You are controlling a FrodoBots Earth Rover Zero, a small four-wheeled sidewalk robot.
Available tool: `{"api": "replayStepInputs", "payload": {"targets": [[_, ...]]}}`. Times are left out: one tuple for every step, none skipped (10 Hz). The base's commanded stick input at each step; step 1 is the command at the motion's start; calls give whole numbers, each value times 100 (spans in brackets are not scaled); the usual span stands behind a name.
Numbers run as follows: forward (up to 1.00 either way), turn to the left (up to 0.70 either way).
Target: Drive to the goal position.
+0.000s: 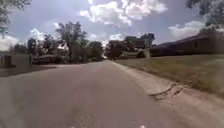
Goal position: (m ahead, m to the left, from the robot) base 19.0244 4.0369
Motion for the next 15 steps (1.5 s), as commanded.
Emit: {"api": "replayStepInputs", "payload": {"targets": [[70,0],[70,0],[70,0],[70,0],[70,0],[70,0],[70,-3],[70,-25],[70,-35],[70,-35],[70,-20],[70,0],[70,0],[70,0],[70,0]]}}
